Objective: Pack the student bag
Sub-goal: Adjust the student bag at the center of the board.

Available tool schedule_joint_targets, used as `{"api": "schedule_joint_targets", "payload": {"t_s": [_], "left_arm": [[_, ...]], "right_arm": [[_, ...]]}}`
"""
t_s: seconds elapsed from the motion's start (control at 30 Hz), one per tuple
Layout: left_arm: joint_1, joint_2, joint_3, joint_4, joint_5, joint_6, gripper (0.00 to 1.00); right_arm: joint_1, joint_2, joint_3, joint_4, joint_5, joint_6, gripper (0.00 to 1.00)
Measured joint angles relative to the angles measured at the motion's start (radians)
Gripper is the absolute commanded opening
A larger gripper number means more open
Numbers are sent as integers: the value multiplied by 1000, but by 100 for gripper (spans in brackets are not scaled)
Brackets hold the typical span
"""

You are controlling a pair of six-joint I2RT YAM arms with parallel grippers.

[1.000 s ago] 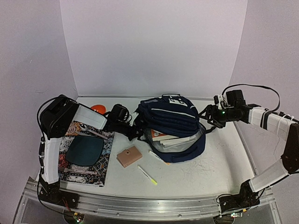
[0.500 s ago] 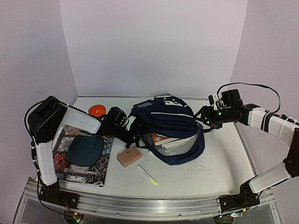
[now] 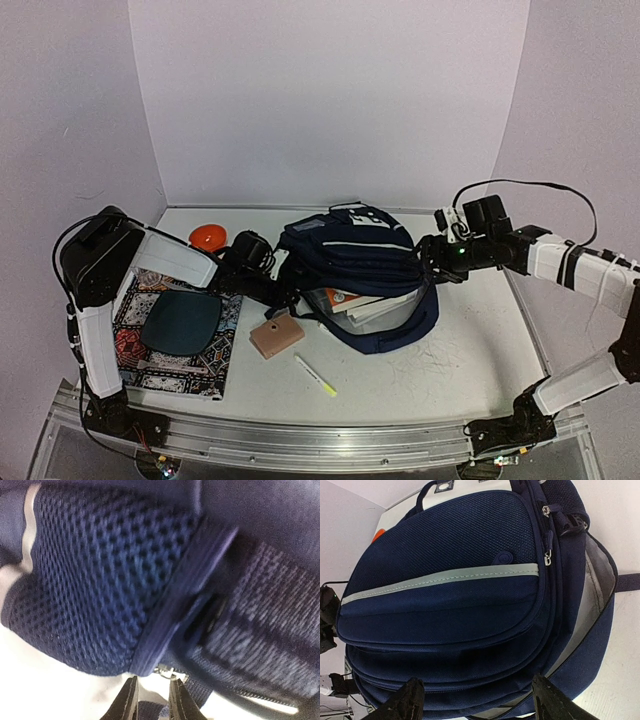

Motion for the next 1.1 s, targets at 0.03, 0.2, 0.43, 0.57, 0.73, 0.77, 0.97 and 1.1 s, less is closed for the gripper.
{"api": "schedule_joint_targets", "payload": {"t_s": [0.03,0.2,0.43,0.57,0.73,0.77,0.97,1.1], "left_arm": [[0,0,0,8,0,0,23],[0,2,0,30,-1,4,22],[0,21,-1,47,-24,29,26],[0,27,-2,61,-35,37,27],[-1,54,-2,96,-38,51,31],[-2,60,-2,106,-37,53,31],[-11,83,-2,145,-34,52,15],[-13,82,-8,157,-34,45,4]], "right_arm": [[2,0,-2,2,1,0,75],[11,0,-9,19,4,0,75],[12,0,-9,31,4,0,75],[13,0,-9,31,4,0,75],[13,0,-9,36,2,-1,75],[13,0,-9,38,2,-1,75],[15,0,-9,45,-1,-2,75],[19,-1,-9,45,-3,-5,75]]}}
